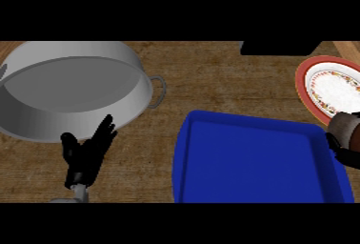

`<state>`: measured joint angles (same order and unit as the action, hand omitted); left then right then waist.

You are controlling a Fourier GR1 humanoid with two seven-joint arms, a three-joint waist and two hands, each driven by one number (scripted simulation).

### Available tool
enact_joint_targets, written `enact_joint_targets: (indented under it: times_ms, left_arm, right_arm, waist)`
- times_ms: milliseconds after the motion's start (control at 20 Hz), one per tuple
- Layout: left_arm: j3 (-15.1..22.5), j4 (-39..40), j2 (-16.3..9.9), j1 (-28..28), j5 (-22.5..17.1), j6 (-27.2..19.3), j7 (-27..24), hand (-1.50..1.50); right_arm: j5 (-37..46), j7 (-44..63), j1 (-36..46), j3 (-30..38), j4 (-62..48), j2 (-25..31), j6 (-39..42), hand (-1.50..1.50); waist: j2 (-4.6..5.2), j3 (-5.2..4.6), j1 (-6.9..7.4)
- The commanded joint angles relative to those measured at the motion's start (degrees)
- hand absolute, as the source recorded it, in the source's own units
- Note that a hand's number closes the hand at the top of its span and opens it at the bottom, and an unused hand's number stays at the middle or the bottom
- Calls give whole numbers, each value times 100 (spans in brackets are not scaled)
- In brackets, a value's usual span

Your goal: Pick the cupcake from the tray and place it in the plate

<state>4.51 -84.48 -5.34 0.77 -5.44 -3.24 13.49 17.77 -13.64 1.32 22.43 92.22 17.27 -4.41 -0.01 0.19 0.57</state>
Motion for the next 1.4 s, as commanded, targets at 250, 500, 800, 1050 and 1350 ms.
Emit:
enact_joint_targets:
  times_ms: [250, 500, 800, 1050, 1350]
  left_arm:
    - [-93, 465, 8, -264, 37, 87, -119, 0]
    - [82, 249, 22, 12, 74, 181, -90, 0]
    - [23, 497, 100, -326, 18, 243, -216, 0]
    - [205, 243, 118, -301, 100, 244, -21, 0]
    - [180, 283, 102, -186, 125, 253, -201, 0]
  right_arm:
    - [-21, -1638, 1966, 862, -3776, 1008, -640, 150]
    - [-128, -1975, 3118, 1196, -5455, 1763, -612, 150]
    - [105, -2816, 3553, 1208, -6770, 2000, -927, 150]
    - [1085, -1615, 3568, 351, -7424, 2505, -478, -150]
    - [827, -2216, 3879, 546, -7837, 2392, 178, -150]
  waist:
    - [49, -7, 68]
    - [88, 3, 208]
    - [176, 17, 312]
    - [217, 19, 469]
    - [218, 42, 468]
